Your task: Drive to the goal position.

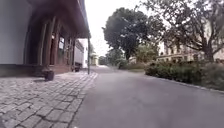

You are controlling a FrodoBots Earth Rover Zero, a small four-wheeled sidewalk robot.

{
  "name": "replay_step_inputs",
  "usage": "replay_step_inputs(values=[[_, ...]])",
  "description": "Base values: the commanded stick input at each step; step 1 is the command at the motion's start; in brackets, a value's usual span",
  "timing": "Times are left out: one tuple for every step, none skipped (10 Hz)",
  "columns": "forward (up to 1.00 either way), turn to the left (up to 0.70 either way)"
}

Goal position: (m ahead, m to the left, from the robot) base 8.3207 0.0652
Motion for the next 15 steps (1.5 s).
replay_step_inputs(values=[[0.85, 0.01], [0.85, 0.01], [0.85, 0.01], [0.85, 0.01], [0.85, 0.01], [0.85, 0.01], [0.85, 0.01], [0.85, 0.01], [0.85, 0.01], [0.85, 0.01], [0.85, 0.01], [0.85, 0.01], [0.85, 0.01], [0.85, 0.01], [0.85, 0.01]])
